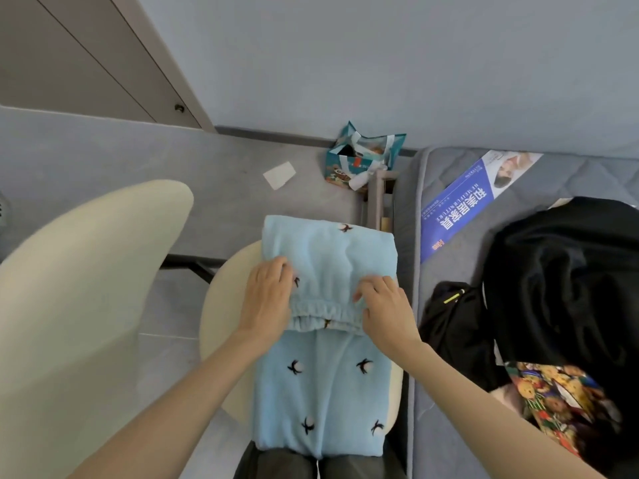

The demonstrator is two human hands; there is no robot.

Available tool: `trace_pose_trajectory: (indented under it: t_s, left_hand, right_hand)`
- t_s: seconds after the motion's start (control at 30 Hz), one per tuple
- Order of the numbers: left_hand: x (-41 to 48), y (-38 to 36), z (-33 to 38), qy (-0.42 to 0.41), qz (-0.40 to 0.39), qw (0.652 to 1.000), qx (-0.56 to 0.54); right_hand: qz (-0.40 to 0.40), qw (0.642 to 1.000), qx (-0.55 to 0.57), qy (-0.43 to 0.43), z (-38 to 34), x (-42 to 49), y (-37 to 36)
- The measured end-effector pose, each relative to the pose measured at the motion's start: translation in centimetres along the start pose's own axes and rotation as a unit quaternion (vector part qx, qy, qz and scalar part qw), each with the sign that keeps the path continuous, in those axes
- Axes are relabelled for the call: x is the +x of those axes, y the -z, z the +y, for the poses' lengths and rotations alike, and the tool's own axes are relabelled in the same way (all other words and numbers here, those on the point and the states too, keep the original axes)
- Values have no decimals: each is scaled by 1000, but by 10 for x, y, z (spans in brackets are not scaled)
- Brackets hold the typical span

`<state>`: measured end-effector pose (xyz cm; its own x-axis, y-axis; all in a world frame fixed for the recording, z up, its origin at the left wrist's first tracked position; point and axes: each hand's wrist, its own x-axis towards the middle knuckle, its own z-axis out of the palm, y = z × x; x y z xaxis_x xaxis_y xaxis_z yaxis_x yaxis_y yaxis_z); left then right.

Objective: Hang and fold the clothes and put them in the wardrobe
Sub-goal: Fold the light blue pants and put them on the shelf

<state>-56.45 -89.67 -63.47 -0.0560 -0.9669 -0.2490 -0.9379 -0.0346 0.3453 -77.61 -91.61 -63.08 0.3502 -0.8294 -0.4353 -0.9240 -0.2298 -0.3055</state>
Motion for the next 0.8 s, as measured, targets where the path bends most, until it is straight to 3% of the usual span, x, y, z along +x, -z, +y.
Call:
trace_pose_trajectory:
  t_s: [0.07, 0.1, 0.23, 0.47, 0.57, 0.63, 0.7, 0.8]
  left_hand:
    - [8, -15, 13, -44, 58, 997, -14]
    - [12, -24, 19, -52, 49, 997, -11]
    - [25, -63, 6, 19, -62, 996, 68]
    - [30, -79, -22, -11, -101, 987, 127]
    - [52, -55, -17, -35, -34, 995, 89]
    - [77, -34, -18, -34, -14, 996, 78]
    - [103, -20, -24, -28, -25, 994, 100]
    - [131, -13, -32, -3, -206, 962, 177]
  right_hand:
    - [81, 996, 21, 1, -6, 8, -9]
    - [82, 996, 20, 0, -8, 13, -14]
    - [7, 998, -56, 12, 6, 32, -41]
    - [-19, 991, -129, -9, 43, 41, -47]
    - [77, 996, -49, -11, 27, 50, -28]
    - [101, 994, 33, -24, 22, 66, -13]
    - [54, 995, 83, -24, 23, 88, 0]
    - [-104, 992, 57, -41, 27, 120, 14]
